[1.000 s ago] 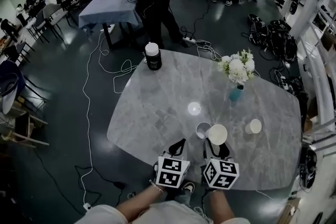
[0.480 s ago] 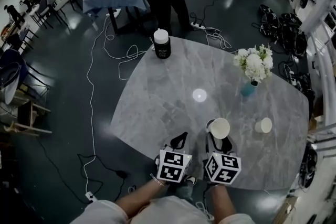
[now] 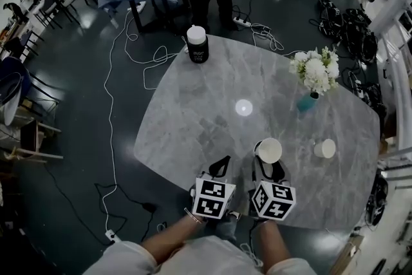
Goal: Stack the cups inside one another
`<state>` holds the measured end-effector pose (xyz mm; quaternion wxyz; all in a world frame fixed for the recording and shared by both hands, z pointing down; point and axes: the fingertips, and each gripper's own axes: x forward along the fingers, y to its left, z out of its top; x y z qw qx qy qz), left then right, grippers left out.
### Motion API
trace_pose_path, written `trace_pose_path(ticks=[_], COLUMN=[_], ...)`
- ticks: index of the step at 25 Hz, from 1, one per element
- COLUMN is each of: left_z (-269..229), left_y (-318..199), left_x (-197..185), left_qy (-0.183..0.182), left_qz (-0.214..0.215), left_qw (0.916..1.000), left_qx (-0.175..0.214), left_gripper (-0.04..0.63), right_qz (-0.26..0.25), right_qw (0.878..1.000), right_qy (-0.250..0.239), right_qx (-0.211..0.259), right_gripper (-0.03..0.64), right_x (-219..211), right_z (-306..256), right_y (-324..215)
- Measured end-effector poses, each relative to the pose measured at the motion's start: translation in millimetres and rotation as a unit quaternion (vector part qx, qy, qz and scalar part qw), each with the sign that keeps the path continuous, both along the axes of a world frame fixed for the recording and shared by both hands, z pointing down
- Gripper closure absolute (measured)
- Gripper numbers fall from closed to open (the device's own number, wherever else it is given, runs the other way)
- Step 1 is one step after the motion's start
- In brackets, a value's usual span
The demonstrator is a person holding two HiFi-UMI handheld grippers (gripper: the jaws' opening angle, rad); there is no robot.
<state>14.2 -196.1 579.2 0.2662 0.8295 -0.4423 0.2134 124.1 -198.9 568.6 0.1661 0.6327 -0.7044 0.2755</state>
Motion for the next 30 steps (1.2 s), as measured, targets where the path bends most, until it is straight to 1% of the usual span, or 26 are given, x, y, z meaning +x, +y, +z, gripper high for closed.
trace_pose_path(ticks=[8,16,22,26,30], left_z=[0,-5,-22,-37,-44], left_y=[3,8,11,16,23], left_x=[3,9,16,22,27], left_qy=[0.0,0.003,0.014,0.032,0.025], left_qz=[-0.001,0.001,0.003,0.005,0.014], left_qw=[1.0,1.0,0.9996,0.9988,0.9983], left_qx=[-0.002,0.001,0.026,0.037,0.05], left_gripper=[0.601,0.601,0.601,0.601,0.601], right_qz=[0.003,0.011,0.023,0.031,0.04], right_qw=[1.0,1.0,0.999,0.998,0.997], right_qy=[-0.003,-0.003,0.002,0.0,0.005], right_qx=[-0.004,0.013,0.033,0.049,0.061], right_gripper=[0.408,0.408,0.41,0.413,0.44], right_x=[3,10,20,25,33], right_z=[1,-12,-28,-42,-53], right_y=[5,12,18,27,35])
